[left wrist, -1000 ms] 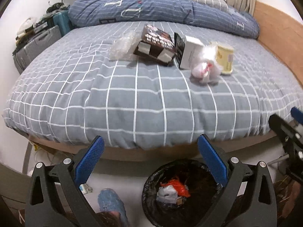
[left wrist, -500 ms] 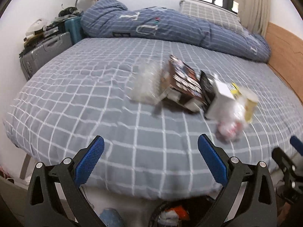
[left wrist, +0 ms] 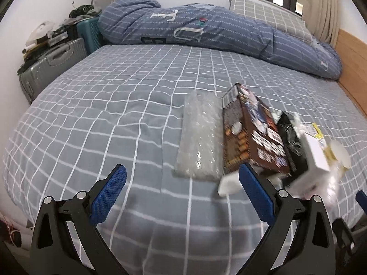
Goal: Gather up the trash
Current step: 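Raise both open tools back up toward the remaining trash on the bed, then grasp the clear plastic bag with the right tool while the left tool grasps the bubble-wrap sleeve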
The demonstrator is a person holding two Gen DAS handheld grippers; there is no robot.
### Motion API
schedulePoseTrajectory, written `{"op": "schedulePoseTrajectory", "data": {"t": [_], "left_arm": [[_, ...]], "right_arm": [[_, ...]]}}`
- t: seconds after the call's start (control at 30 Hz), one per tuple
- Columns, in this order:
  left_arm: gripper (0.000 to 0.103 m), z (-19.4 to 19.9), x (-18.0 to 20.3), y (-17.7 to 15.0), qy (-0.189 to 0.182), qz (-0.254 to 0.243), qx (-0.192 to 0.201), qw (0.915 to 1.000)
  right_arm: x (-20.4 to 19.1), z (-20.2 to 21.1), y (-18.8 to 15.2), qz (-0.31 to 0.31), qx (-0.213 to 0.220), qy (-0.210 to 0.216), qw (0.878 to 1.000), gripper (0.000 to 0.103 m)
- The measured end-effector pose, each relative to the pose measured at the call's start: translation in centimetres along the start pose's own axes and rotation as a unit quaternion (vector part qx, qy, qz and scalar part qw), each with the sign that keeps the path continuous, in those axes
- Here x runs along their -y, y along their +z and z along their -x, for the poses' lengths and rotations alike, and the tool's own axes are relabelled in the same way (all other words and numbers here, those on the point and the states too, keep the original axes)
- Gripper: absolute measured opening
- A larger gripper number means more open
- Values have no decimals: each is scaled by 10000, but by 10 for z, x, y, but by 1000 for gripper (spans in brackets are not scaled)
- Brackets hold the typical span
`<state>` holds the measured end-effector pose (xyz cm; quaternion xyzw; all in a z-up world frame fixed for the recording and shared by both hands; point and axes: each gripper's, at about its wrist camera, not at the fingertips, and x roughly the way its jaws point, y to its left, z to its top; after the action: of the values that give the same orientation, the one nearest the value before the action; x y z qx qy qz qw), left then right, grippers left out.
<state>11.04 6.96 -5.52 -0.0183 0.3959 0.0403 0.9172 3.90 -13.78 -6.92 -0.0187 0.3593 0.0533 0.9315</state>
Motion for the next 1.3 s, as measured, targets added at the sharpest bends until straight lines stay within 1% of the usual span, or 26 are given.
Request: {"op": "schedulePoseTrajectory", "data": {"t": [0.17, 0.33, 0.43, 0.5, 0.53, 0.57, 0.6, 0.63, 0.7, 0.77, 0.83, 0.9, 1.03, 1.07, 1.1, 1.3], "left_arm": [[96, -30, -4, 17, -3, -15, -160, 9999], [94, -56, -4, 21, -75, -108, -380, 9992], [91, -66, -3, 23, -175, -102, -477, 9987], [87, -69, -2, 25, -284, -95, -525, 9982], [85, -71, -1, 24, -314, -106, -547, 9980], [81, -72, 0, 24, -357, -109, -572, 9977], [79, -74, 1, 25, -407, -103, -605, 9973], [75, -75, 2, 24, -468, -98, -642, 9968], [62, -76, 4, 23, -533, -112, -674, 9962], [55, -77, 6, 21, -580, -122, -705, 9958], [49, -77, 8, 21, -539, -169, -705, 9959], [45, -77, 8, 21, -526, -166, -715, 9959], [40, -75, 8, 21, -481, -141, -693, 9963], [36, -75, 8, 21, -488, -146, -681, 9964], [34, -74, 9, 21, -520, -145, -679, 9962], [31, -70, 9, 26, -492, -137, -625, 9967]], "right_arm": [[-9, -17, 6, 145, -76, 82, 9998, 85], [-13, -35, 5, 248, -269, 181, 9992, 72], [-14, -41, 2, 267, -339, 199, 9989, 67], [-13, -45, 1, 259, -362, 175, 9989, 66], [-12, -46, 1, 243, -376, 168, 9989, 63], [-11, -46, 1, 225, -384, 161, 9989, 62], [-10, -47, 0, 204, -400, 184, 9988, 62], [-9, -47, 0, 190, -404, 203, 9988, 62], [-7, -48, 0, 184, -395, 225, 9988, 61], [-6, -48, -1, 173, -407, 249, 9987, 61], [-4, -49, -1, 137, -407, 287, 9987, 60], [-4, -49, -1, 111, -415, 316, 9986, 58], [-2, -49, -1, 66, -416, 379, 9984, 55], [-2, -49, -1, 57, -416, 384, 9984, 55], [-2, -49, -1, 64, -410, 387, 9984, 54], [-4, -45, 0, 55, -327, 426, 9985, 53]]}}
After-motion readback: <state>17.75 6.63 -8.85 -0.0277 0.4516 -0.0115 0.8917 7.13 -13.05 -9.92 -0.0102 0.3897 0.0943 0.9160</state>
